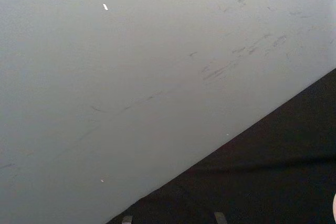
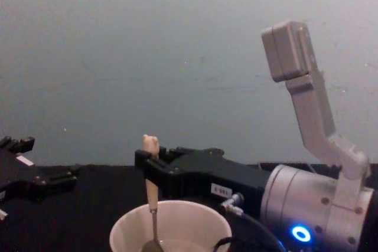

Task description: Pick up the stirring spoon with one hand, stir inside the cup, then place it back in its original position.

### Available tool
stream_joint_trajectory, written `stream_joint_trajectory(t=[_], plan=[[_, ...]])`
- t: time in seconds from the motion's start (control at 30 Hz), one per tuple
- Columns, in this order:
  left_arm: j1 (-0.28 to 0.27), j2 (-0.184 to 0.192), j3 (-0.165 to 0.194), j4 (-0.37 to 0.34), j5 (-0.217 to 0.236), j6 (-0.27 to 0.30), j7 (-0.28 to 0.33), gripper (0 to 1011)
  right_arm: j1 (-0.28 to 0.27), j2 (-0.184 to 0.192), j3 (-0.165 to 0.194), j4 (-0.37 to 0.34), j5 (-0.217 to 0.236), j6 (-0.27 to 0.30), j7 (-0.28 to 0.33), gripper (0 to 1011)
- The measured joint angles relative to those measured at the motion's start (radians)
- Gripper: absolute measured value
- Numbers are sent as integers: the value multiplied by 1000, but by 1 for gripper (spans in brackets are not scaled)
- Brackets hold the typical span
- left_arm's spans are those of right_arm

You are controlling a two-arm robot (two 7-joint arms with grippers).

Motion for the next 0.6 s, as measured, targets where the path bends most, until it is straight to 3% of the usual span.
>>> stream_joint_trajectory(t=[0.27, 0.6], plan=[[0, 0, 0, 0, 0, 0, 0, 1001, 24, -20, 20, 47, -21, -14, -21, 211], [0, 0, 0, 0, 0, 0, 0, 1001, 21, -22, 35, 53, -32, -16, -24, 211]])
